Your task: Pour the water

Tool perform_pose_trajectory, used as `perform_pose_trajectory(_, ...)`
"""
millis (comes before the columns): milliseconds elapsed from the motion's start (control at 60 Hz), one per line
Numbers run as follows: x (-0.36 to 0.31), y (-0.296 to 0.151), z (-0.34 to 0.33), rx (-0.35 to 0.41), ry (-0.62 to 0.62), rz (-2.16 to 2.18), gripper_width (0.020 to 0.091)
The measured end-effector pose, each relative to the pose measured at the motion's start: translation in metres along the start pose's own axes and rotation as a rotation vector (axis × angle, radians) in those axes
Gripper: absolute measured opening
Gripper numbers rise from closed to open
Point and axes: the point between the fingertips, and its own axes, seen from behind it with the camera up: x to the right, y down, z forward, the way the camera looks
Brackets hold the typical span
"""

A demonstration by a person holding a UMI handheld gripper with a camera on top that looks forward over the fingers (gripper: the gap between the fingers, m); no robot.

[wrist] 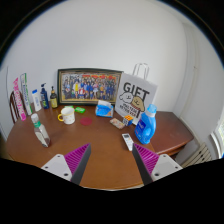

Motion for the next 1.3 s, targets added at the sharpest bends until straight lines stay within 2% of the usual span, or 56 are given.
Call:
perform_pose_trajectory(217, -0.057, 0.016, 0.007, -0.018, -0.051, -0.023, 0.0853)
perform_pose_trajectory(533, -0.226, 0.038, 0.019, -0.012, -0.265, -0.006, 0.0852)
perform_pose_trajectory(733, -0.323, 0.034, 0.058, 0.082, -0.373, -0.021, 0.0856)
perform_pose_trajectory(817, -0.350, 0.031, 0.085, 0.122, -0.382, -0.015, 0.0857)
perform_pose_trajectory(967, -0.377, 0.037, 0.137, 0.141, -0.352, 0.006, 0.0855)
perform_pose_trajectory(1067, -0.386, 0.037, 0.161, 0.170, -0.344, 0.017, 0.0790)
perform_pose_trajectory(1217, -0.396, 0.038, 0.180, 0.201, -0.352, 0.024, 0.0566)
perform_pose_trajectory(1300, -0.396, 0.035, 0.183, 0.229, -0.339, 0.016, 0.0539)
